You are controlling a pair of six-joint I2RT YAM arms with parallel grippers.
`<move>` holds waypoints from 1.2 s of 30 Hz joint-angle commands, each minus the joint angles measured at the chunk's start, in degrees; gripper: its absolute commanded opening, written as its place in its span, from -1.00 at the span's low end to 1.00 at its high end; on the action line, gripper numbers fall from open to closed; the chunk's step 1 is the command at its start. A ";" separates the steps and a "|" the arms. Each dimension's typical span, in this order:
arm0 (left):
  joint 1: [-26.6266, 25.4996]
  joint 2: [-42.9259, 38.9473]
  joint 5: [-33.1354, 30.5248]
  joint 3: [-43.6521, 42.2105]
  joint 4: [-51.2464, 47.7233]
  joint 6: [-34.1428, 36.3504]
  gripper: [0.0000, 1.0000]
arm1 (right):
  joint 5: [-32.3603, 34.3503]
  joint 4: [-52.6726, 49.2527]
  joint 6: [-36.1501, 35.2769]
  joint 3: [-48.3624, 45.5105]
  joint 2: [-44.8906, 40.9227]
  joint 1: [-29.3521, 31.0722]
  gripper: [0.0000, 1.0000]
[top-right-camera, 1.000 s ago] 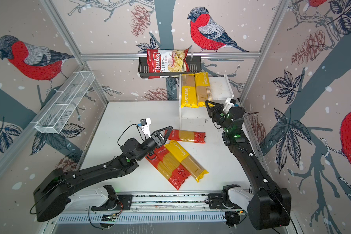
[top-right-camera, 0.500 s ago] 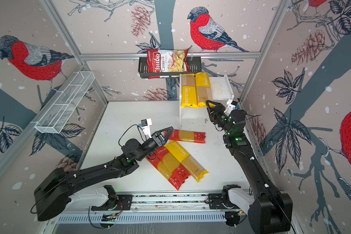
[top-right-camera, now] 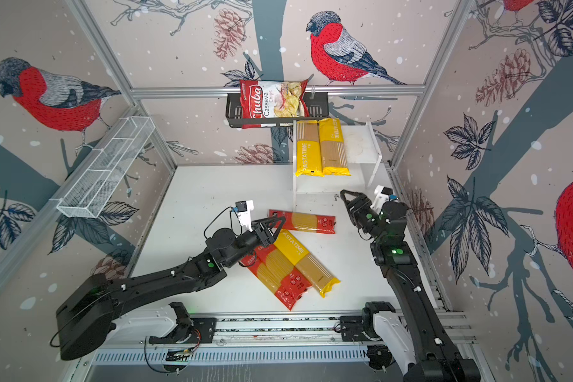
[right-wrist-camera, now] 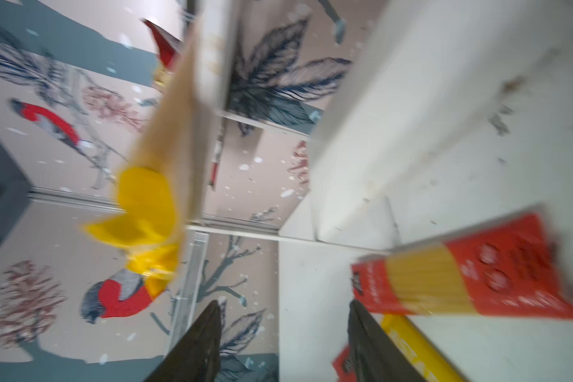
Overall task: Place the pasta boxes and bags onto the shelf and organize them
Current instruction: 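Open the right gripper and draw it back from the shelf, then lower both grippers onto the next yellow PASTATIME pack in the pile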
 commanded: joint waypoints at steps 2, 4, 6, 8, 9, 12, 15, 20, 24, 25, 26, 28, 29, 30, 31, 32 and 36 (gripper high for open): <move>-3.43 1.20 -7.11 -0.27 -9.95 6.64 0.31 | -1.19 -6.70 -7.49 -7.31 -0.20 2.96 0.18; -4.11 2.09 -7.72 -1.32 -11.01 5.45 0.31 | 0.47 -7.52 -9.51 -9.97 0.51 5.87 0.17; -4.12 3.19 -7.60 -3.29 -10.21 3.05 0.31 | 3.47 -8.88 -12.00 -11.48 2.34 9.50 0.18; -4.12 4.36 -7.24 -5.43 -8.52 0.52 0.32 | 6.08 -10.11 -14.60 -11.84 5.35 13.16 0.19; -4.12 4.90 -6.78 -6.05 -7.64 -0.22 0.31 | 6.76 -10.80 -15.68 -11.66 6.82 14.34 0.19; -4.12 7.11 -5.30 -6.25 -6.42 -1.46 0.31 | 8.04 -12.77 -18.83 -10.61 12.16 17.43 0.21; -4.12 9.41 -4.16 -4.98 -6.98 -1.92 0.31 | 8.11 -12.54 -19.80 -10.57 15.37 18.63 0.23; -3.83 12.55 -4.05 -4.87 -8.64 -3.84 0.31 | 7.63 -12.28 -20.90 -11.13 17.92 19.35 0.25; -2.22 12.17 -3.79 -6.76 -8.94 -6.82 0.30 | 3.71 -11.38 -21.90 -11.83 19.78 19.91 0.25; -1.73 11.82 -3.57 -7.17 -8.62 -7.02 0.30 | 1.96 -10.81 -22.30 -12.17 20.11 20.03 0.25; -1.45 11.57 -3.37 -7.34 -8.61 -7.11 0.30 | -0.23 -10.12 -22.61 -12.39 20.46 19.97 0.25; -0.81 11.48 -3.07 -7.68 -8.84 -7.65 0.30 | -4.49 -9.12 -23.46 -12.40 21.70 20.00 0.24; -0.43 11.59 -3.16 -7.78 -9.26 -8.17 0.30 | -6.16 -8.45 -23.51 -12.33 22.21 20.13 0.24; 0.05 11.85 -3.15 -8.05 -9.80 -9.33 0.30 | -8.11 -7.47 -23.20 -12.53 22.65 20.33 0.24; 0.74 12.12 -2.73 -8.59 -10.02 -9.82 0.30 | -9.53 -6.52 -22.76 -12.65 22.95 20.54 0.23; 1.34 12.34 -2.16 -9.00 -9.84 -10.03 0.30 | -10.91 -5.46 -22.29 -12.62 22.99 20.88 0.22; 2.45 12.14 -1.61 -10.10 -8.96 -10.16 0.29 | -15.07 -2.33 -20.98 -11.90 22.99 23.25 0.18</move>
